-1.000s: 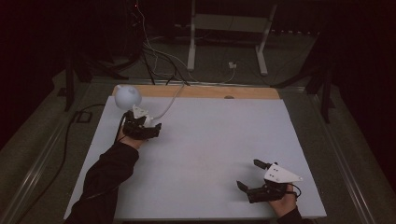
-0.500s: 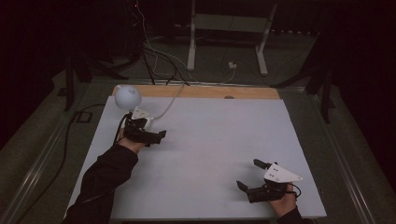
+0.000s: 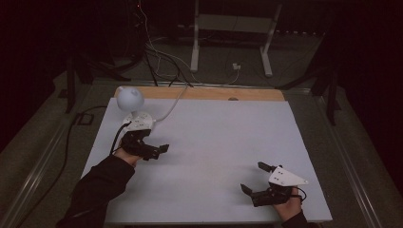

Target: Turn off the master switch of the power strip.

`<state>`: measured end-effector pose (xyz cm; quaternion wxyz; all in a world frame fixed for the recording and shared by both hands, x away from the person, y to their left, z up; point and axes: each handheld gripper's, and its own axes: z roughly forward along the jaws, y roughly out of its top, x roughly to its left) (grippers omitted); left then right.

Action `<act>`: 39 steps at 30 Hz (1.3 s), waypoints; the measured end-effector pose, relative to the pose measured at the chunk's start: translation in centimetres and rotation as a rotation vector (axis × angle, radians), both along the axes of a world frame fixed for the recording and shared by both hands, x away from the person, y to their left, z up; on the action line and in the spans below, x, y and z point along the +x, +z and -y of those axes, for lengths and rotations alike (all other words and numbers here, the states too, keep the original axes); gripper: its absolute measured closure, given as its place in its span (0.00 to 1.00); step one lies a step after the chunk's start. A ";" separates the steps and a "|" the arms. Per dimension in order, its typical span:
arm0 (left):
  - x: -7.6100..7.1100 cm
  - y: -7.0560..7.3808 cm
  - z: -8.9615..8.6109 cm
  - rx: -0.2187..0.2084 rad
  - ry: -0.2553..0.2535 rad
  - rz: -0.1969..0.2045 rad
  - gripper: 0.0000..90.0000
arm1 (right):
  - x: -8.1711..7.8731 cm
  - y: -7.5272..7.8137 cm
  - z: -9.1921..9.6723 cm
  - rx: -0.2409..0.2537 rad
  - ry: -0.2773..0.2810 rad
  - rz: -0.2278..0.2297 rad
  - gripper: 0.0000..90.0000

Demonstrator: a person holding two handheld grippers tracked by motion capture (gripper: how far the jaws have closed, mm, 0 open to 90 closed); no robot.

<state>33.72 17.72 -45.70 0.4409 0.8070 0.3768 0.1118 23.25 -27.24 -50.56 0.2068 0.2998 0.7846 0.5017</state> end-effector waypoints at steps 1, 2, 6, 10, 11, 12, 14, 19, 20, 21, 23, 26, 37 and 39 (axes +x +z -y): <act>-0.5 0.1 -0.2 -0.006 -0.016 0.003 0.00 | 0.0 0.0 0.0 0.000 -0.001 0.001 0.00; -0.8 0.2 -0.2 -0.005 -0.027 0.007 0.00 | 0.0 0.0 0.0 0.000 -0.001 0.000 0.00; -1.8 0.3 -0.7 -0.013 -0.048 0.010 0.00 | 0.0 0.0 0.0 -0.002 0.000 -0.001 0.00; -2.9 0.1 -0.9 0.008 -0.062 0.018 0.00 | 0.0 0.0 0.0 -0.005 0.001 0.001 0.00; -2.9 0.1 -0.9 0.008 -0.062 0.018 0.00 | 0.0 0.0 0.0 -0.003 0.001 0.002 0.00; -3.4 -0.1 -1.1 0.017 -0.062 0.024 0.00 | 0.0 0.0 0.0 -0.003 0.001 0.001 0.00; -3.9 -0.2 -1.3 0.015 -0.077 0.029 0.00 | 0.0 0.0 0.0 -0.004 0.001 -0.001 0.00; -4.8 -0.8 -1.7 0.019 -0.078 0.041 0.00 | 0.0 0.0 -0.1 -0.004 0.002 0.001 0.00; -5.1 -0.9 -1.8 0.023 -0.080 0.042 0.00 | 0.0 0.0 -0.1 -0.006 0.004 0.001 0.00; -5.5 -1.3 -2.0 0.042 -0.105 0.038 0.00 | 0.0 0.0 -0.1 -0.006 0.004 0.001 0.00; -5.9 -1.6 -2.2 0.043 -0.110 0.038 0.00 | 0.0 0.0 -0.1 -0.004 0.004 0.001 0.00; -6.6 -2.0 -2.6 0.044 -0.111 0.043 0.00 | 0.0 0.0 -0.1 -0.007 0.004 -0.003 0.00; -8.4 -4.1 -4.3 0.056 -0.092 0.009 0.00 | 0.0 -0.1 -0.1 -0.005 0.006 -0.015 0.00; -8.5 -4.2 -4.4 0.062 -0.089 0.007 0.00 | 0.0 0.0 -0.2 -0.005 0.008 -0.010 0.00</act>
